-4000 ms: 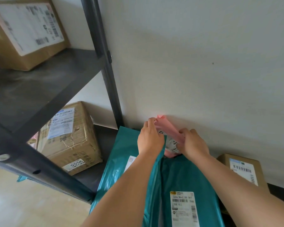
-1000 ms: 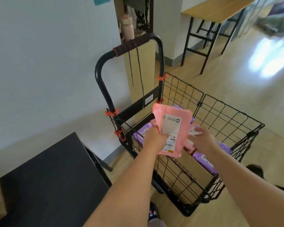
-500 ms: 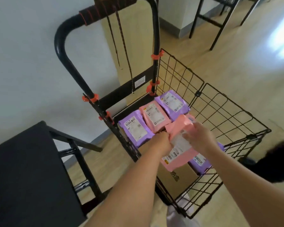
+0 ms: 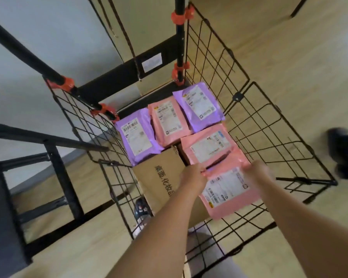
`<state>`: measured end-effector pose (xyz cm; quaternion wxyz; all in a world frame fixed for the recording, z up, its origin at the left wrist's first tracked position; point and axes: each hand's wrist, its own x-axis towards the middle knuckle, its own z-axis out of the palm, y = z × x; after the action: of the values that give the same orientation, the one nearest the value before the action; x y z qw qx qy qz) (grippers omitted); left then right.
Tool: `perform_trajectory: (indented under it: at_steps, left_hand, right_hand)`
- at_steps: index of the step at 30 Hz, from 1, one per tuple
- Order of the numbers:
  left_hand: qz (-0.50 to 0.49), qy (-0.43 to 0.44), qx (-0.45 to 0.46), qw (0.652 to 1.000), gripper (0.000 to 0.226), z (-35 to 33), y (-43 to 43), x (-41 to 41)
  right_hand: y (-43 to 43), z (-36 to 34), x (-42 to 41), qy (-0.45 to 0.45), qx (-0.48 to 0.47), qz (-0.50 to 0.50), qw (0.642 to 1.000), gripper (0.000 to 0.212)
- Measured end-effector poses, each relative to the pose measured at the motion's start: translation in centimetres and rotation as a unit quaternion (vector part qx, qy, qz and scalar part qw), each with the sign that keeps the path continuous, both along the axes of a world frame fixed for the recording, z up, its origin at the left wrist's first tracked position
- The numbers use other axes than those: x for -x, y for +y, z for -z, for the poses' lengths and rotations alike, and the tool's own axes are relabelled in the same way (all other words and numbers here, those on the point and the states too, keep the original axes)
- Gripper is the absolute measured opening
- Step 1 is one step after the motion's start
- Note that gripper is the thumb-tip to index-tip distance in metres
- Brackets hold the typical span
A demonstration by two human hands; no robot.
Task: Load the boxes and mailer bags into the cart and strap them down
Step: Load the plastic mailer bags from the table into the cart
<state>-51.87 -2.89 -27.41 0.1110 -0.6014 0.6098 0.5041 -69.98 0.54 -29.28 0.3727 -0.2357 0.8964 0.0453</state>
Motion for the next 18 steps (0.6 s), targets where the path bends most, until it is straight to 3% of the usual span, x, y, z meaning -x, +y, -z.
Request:
perform_trajectory:
  at_steps: [7,9,13,16,18]
  left_hand:
    - [-0.011,-0.010,-0.002,1.000,0.040,3.0,0.3,1.8]
    - [-0.010,-0.007,-0.005,1.000,0.046,3.2,0.5,2.2]
    - [0.016,-0.054,0.028,0.998,0.044,3.3,0.9,2.9]
    - [0.050,-0.042,-0.002,0.998,0.033,3.6,1.0,3.1]
    - [0.103,-0.042,-0.041,0.993,0.039,4.0,1.4,3.2]
  right_hand:
    - [-0.7,3.8,1.9,0.015,-0.009,0.018,1.000,0.023]
    - [-0.8,3.8,1.7,0.011,0.000,0.007,1.000,0.029]
    - [-0.5,3.4,0.5,0.004,-0.046,-0.138,0.989,0.041]
    - [0.0,3.8,-1.0,-0.027,-0.102,-0.238,0.966,0.025]
    - [0.2,4.3,-2.0,-0.045,-0.111,-0.256,0.959,0.017]
